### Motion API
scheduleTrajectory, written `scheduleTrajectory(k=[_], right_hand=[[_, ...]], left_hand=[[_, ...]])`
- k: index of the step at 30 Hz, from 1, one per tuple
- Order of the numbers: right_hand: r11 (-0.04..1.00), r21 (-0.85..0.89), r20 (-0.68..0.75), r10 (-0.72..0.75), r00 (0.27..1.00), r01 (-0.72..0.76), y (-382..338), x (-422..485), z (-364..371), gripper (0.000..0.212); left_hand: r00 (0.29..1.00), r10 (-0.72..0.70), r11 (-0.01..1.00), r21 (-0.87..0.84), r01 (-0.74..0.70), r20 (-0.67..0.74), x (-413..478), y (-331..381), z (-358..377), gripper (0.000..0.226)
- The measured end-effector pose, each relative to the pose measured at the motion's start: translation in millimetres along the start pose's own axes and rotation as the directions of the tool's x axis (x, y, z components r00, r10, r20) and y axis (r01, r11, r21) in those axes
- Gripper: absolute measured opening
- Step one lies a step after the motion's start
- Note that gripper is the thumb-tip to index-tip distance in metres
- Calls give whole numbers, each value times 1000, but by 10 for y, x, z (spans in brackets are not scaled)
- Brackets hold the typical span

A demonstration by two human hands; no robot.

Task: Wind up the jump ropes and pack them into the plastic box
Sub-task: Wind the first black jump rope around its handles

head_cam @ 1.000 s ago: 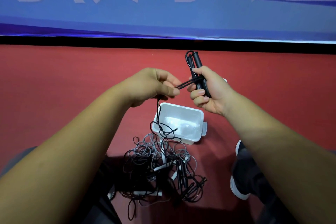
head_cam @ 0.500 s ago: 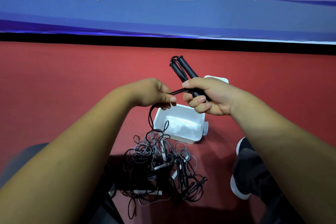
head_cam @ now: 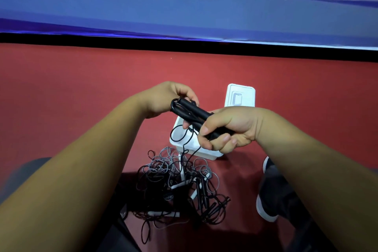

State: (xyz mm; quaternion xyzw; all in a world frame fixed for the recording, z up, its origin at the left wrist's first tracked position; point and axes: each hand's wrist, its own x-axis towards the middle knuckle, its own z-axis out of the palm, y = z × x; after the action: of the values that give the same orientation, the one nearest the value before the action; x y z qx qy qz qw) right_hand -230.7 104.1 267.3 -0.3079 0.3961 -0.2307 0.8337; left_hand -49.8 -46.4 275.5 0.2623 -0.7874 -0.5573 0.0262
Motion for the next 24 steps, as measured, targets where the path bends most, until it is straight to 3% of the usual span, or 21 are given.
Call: scheduleTrajectory(k=[4, 9, 18, 24], right_hand=[[998, -18, -22, 53, 998, -53, 20, 23, 14, 17], [996, -80, -182, 13, 983, -28, 67, 101, -9, 22], [997, -62, -377, 8, 926, -34, 116, 159, -94, 17], [999, 35, -407, -11, 913, 27, 95, 200, -164, 16]], left_hand=[[1000, -12, 994, -105, 14, 18, 50, 35, 17, 17], [1000, -3, 998, -61, 4, 12, 63, 104, 52, 29], [999, 35, 982, 184, -32, -16, 8, 250, -56, 23], [995, 97, 941, 328, -85, -22, -16, 307, -111, 32]])
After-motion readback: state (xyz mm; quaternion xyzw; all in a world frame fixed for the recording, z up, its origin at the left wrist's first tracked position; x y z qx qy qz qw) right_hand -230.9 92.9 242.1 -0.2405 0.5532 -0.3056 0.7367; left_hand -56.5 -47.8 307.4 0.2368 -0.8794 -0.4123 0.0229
